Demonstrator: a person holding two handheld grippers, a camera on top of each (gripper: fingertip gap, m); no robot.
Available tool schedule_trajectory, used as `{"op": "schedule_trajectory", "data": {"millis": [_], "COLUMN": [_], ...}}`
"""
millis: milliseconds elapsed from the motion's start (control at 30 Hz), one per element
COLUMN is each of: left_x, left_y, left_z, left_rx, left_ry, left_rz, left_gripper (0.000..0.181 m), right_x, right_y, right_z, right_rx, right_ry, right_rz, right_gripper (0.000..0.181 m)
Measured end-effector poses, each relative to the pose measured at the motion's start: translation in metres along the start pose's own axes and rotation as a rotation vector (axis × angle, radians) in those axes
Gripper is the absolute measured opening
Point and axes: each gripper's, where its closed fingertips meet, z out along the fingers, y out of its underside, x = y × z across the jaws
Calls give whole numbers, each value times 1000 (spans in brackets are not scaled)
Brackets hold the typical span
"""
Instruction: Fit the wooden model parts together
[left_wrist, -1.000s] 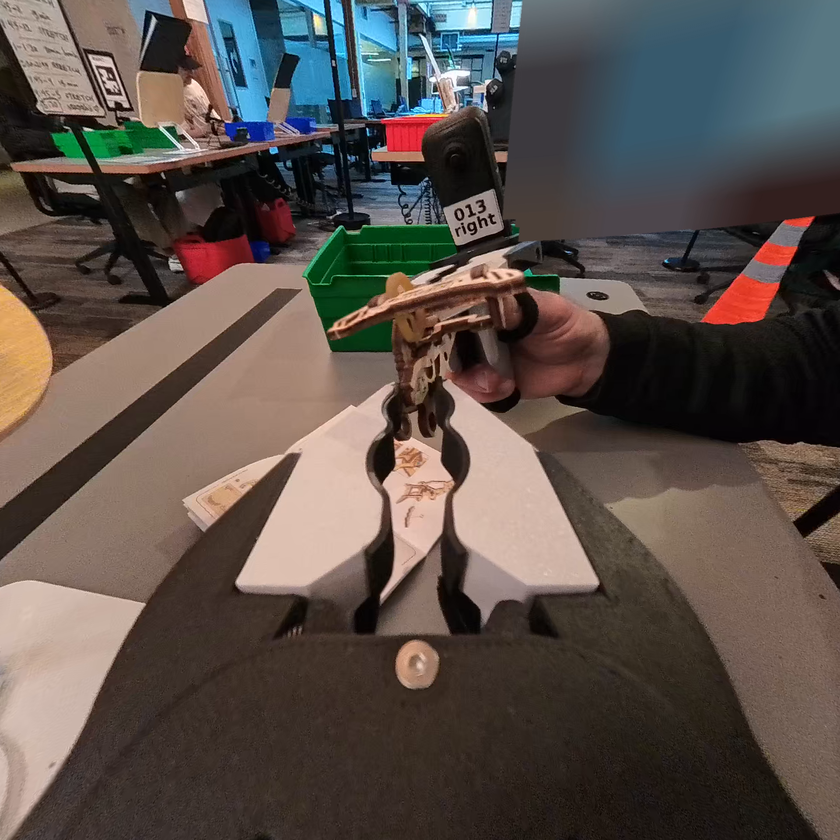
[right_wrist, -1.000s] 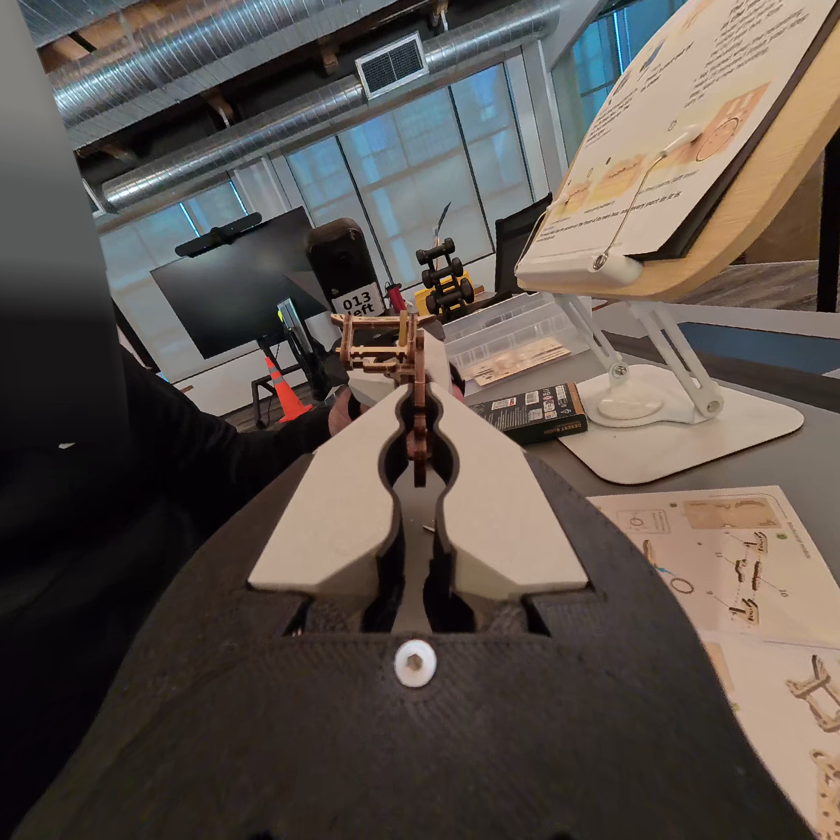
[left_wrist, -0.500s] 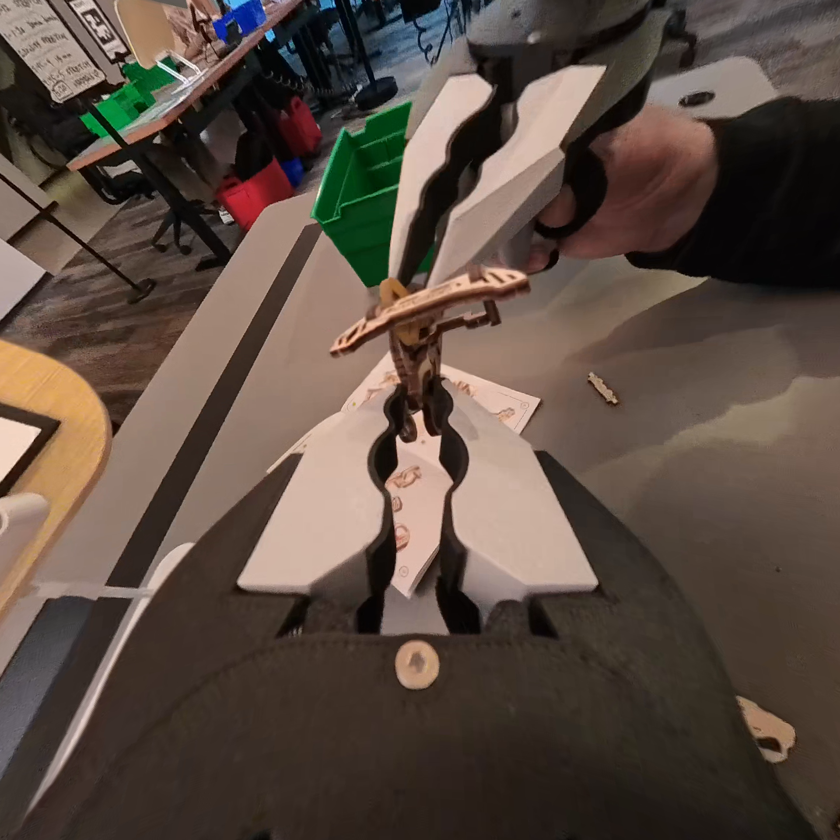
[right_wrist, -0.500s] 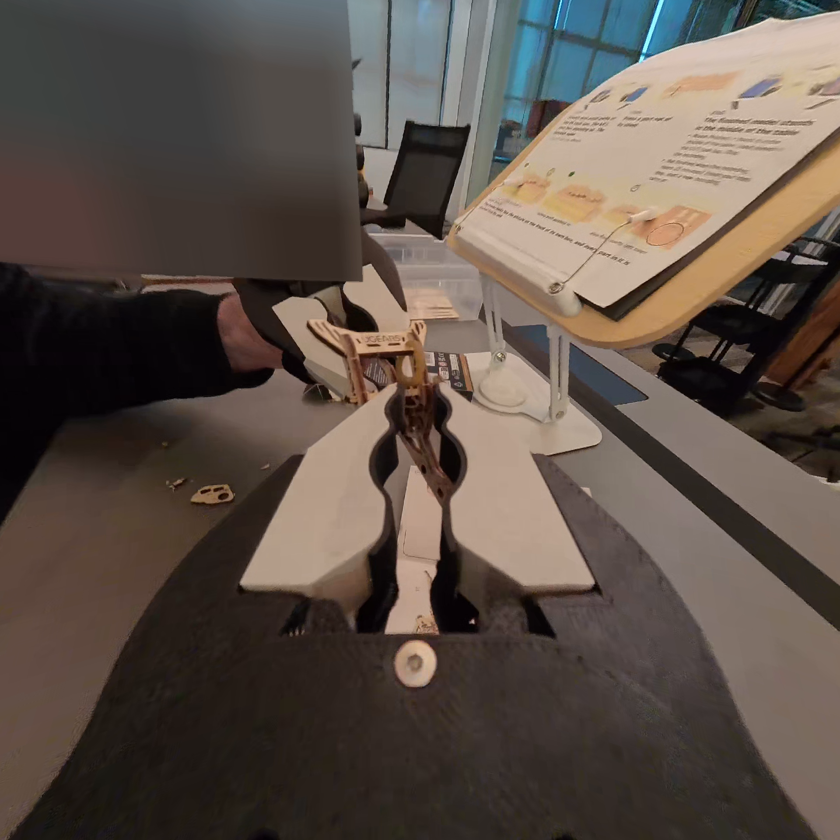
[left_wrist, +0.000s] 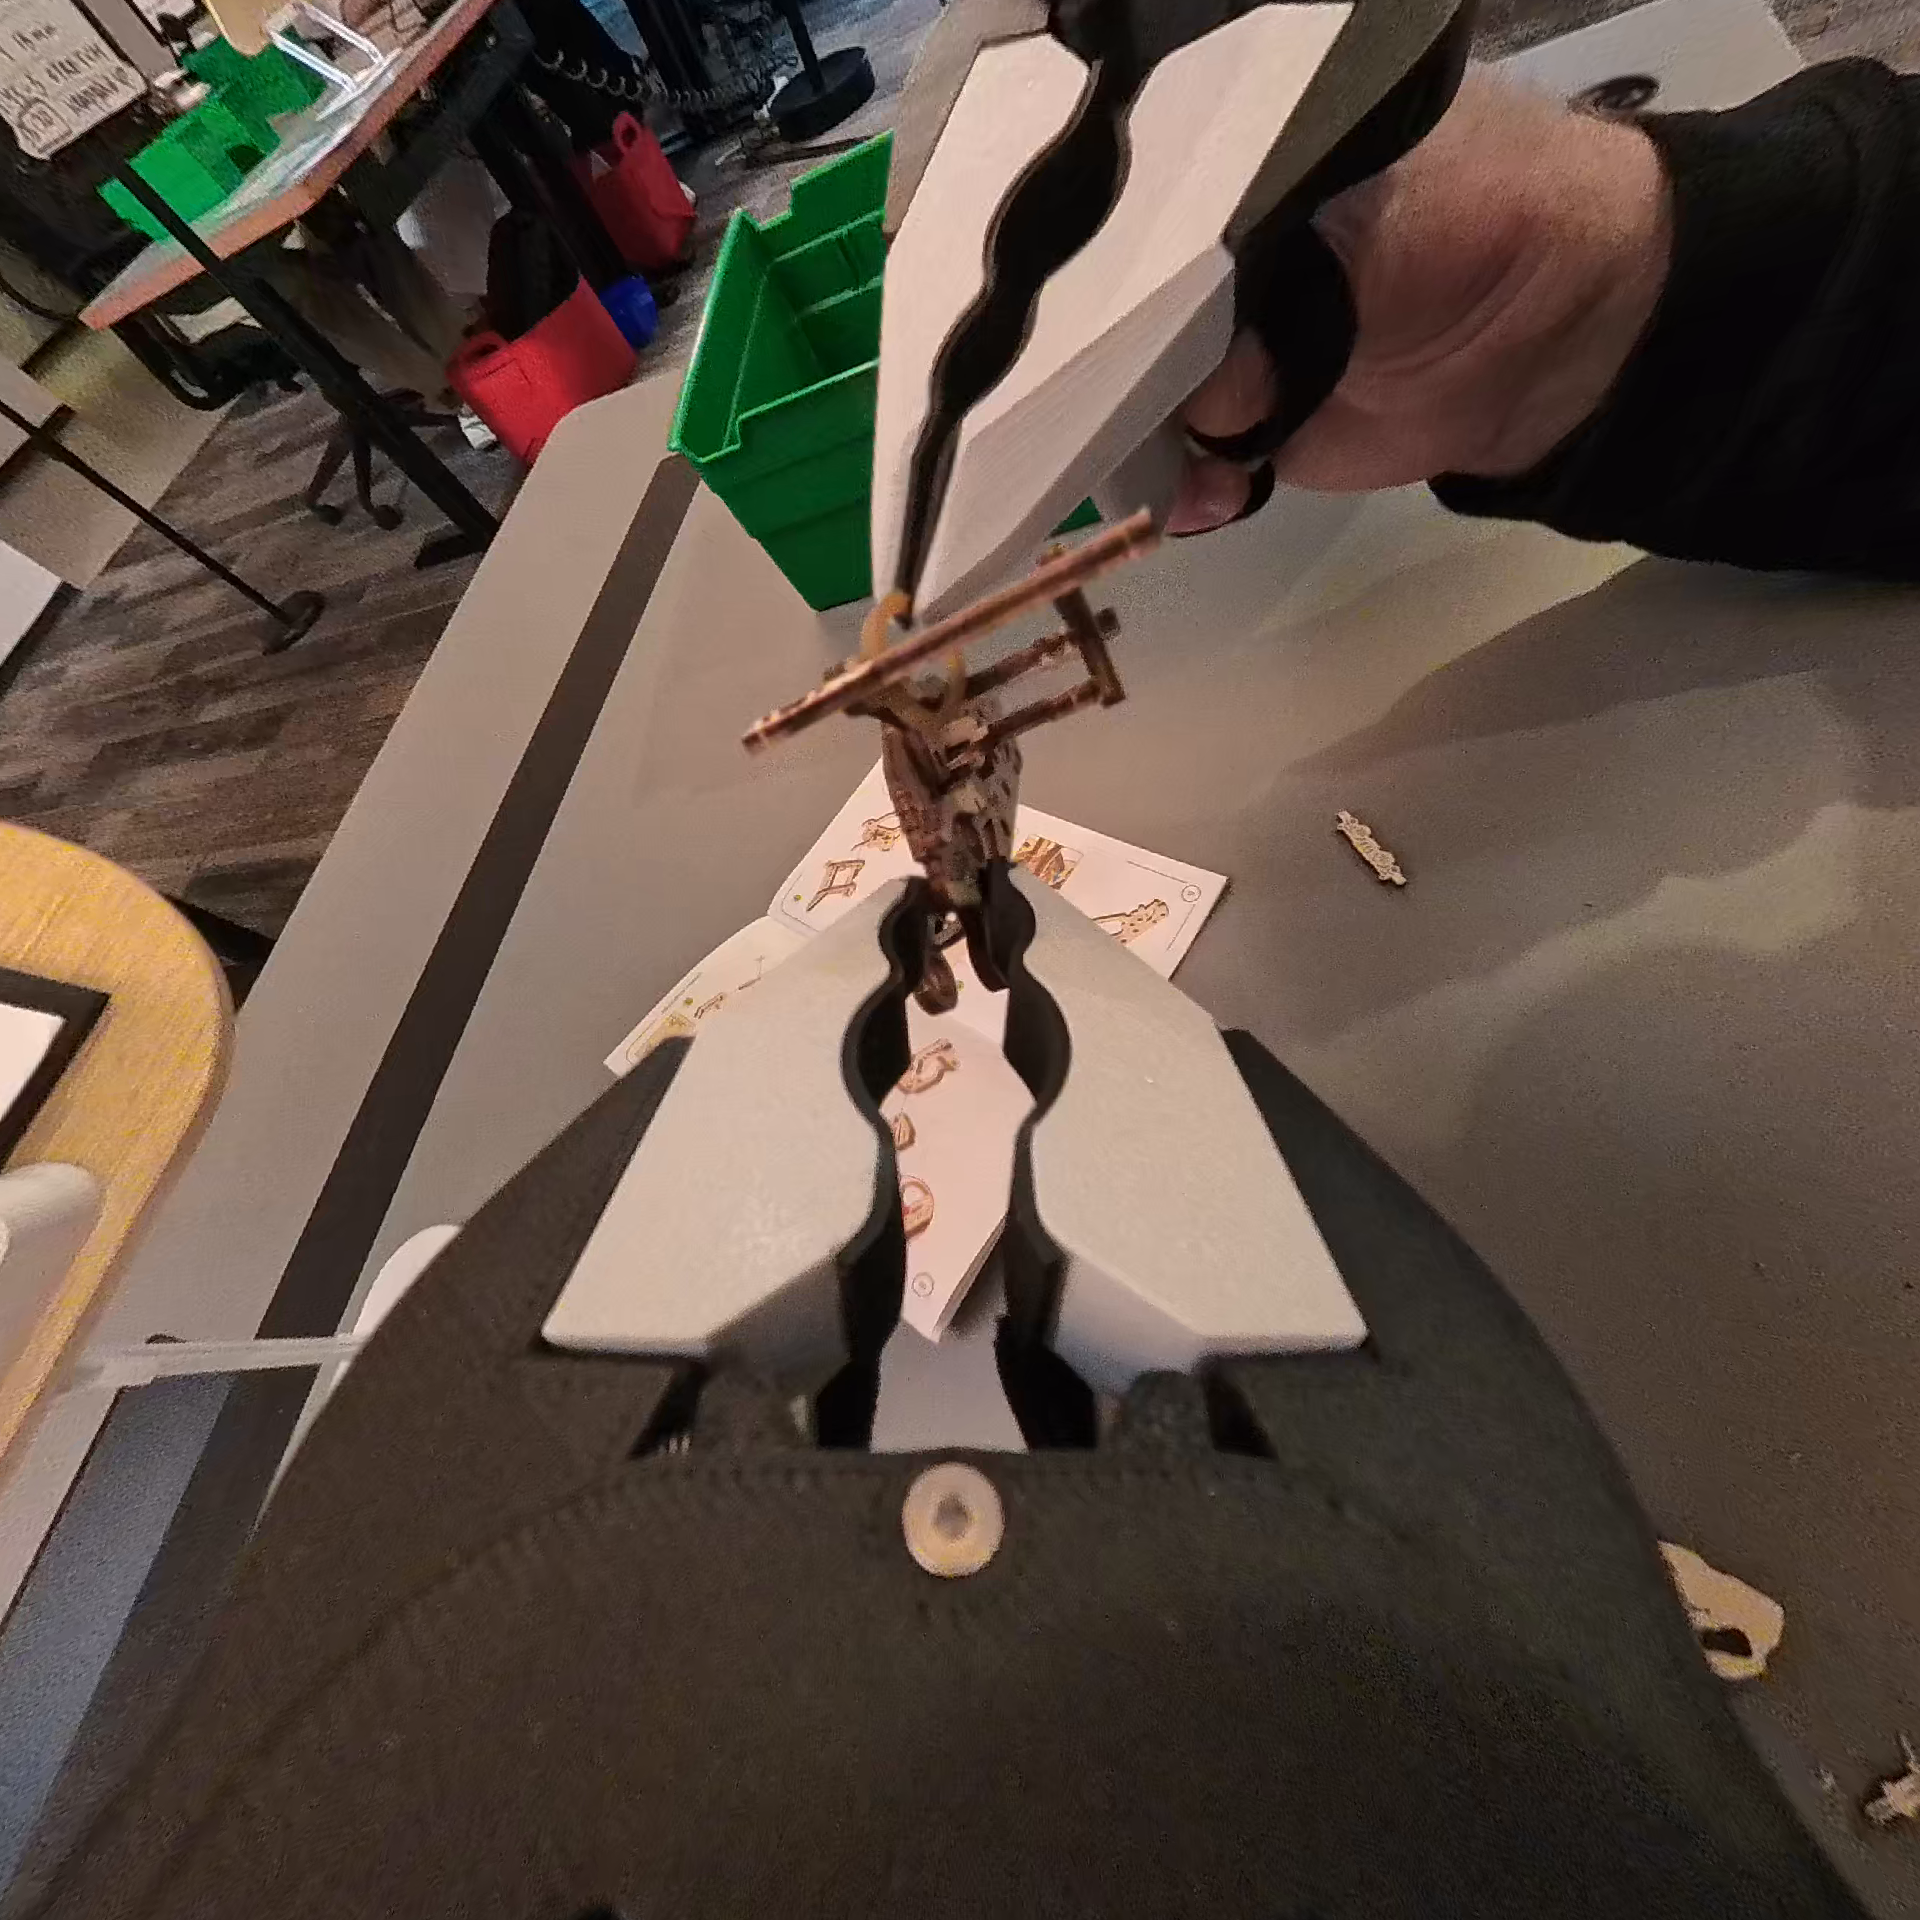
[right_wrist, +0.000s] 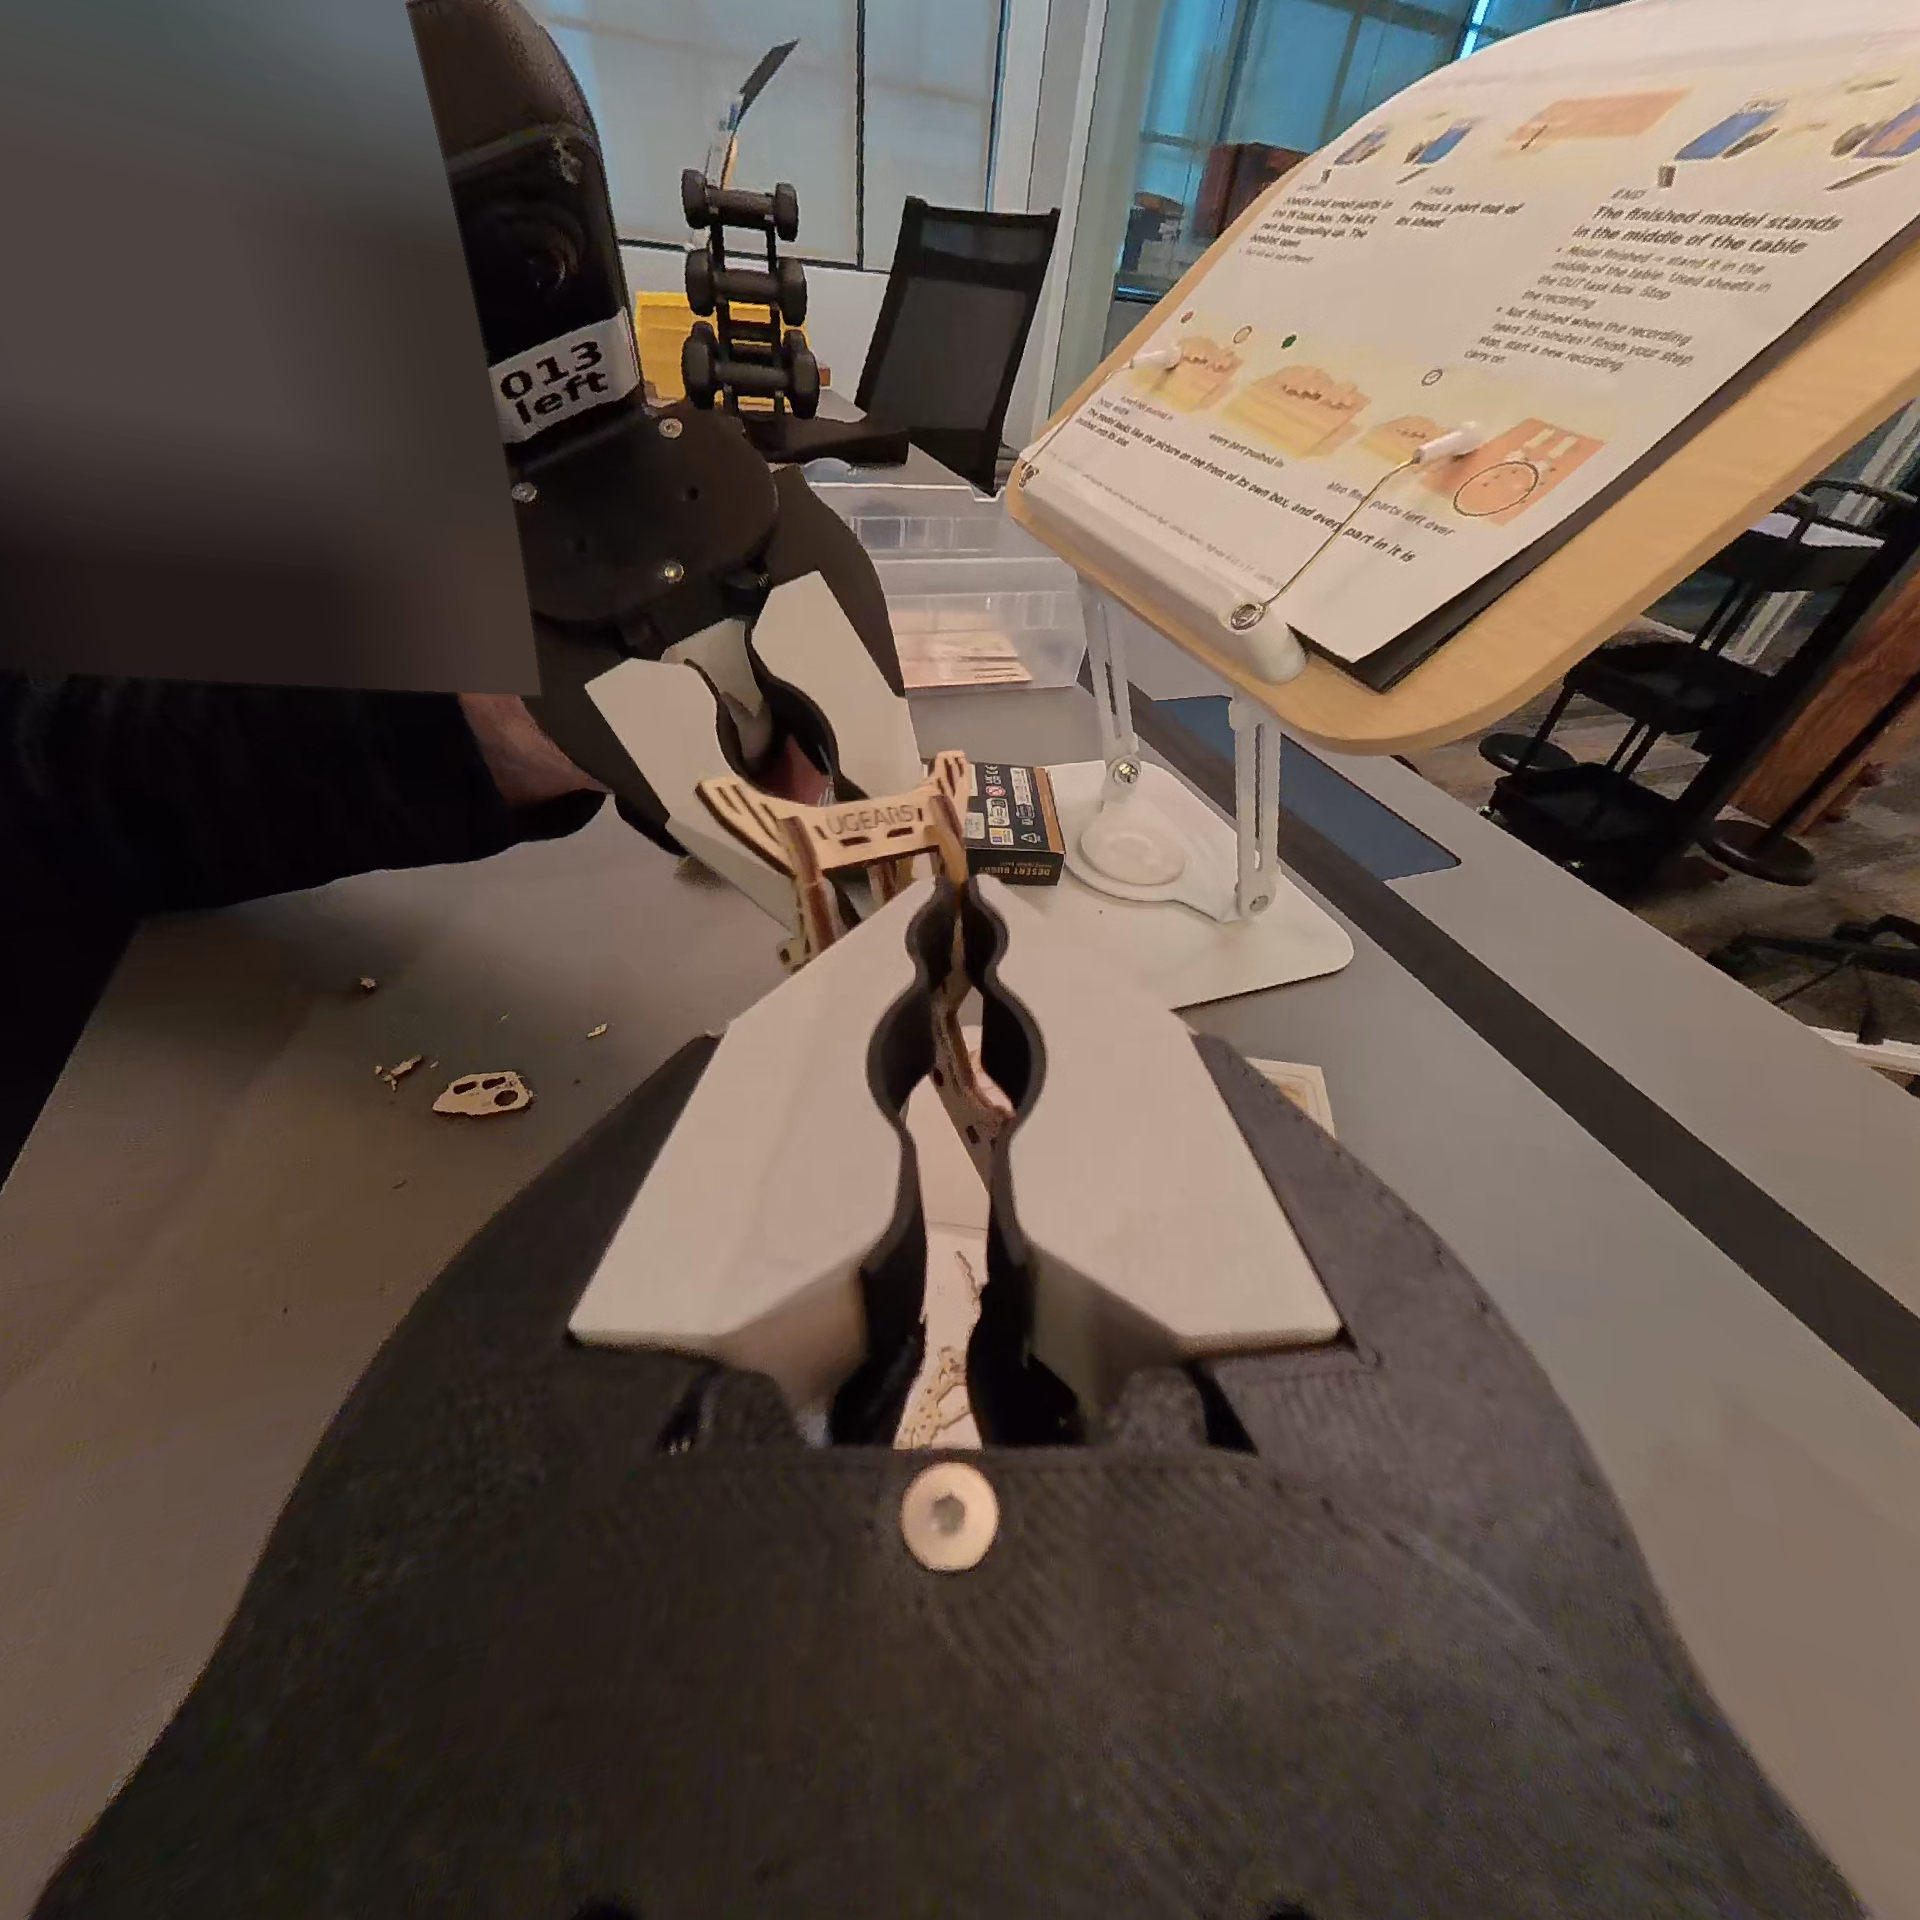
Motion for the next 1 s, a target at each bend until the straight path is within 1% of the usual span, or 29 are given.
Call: {"op": "schedule_trajectory", "data": {"millis": [167,267,367,600,900,1000], "left_x": [0,1,0,-2,-3,-4], "left_y": [2,-1,-5,-14,-18,-16], "left_z": [-2,-3,-4,-6,-4,-3], "left_rx": [-7,7,24,77,179,192], "left_ry": [16,41,64,96,159,174], "left_rz": [-2,-28,-78,-188,-348,-379], "left_gripper": [9,9,9,8,4,4], "right_x": [1,2,8,10,11,12], "right_y": [1,2,4,9,17,18], "right_z": [-4,-6,-10,-11,-8,-8], "right_rx": [-24,-39,-50,-52,-69,-68], "right_ry": [1,11,31,3,-8,-14], "right_rz": [-11,-20,-7,32,49,61], "right_gripper": [0,0,0,0,0,0]}}
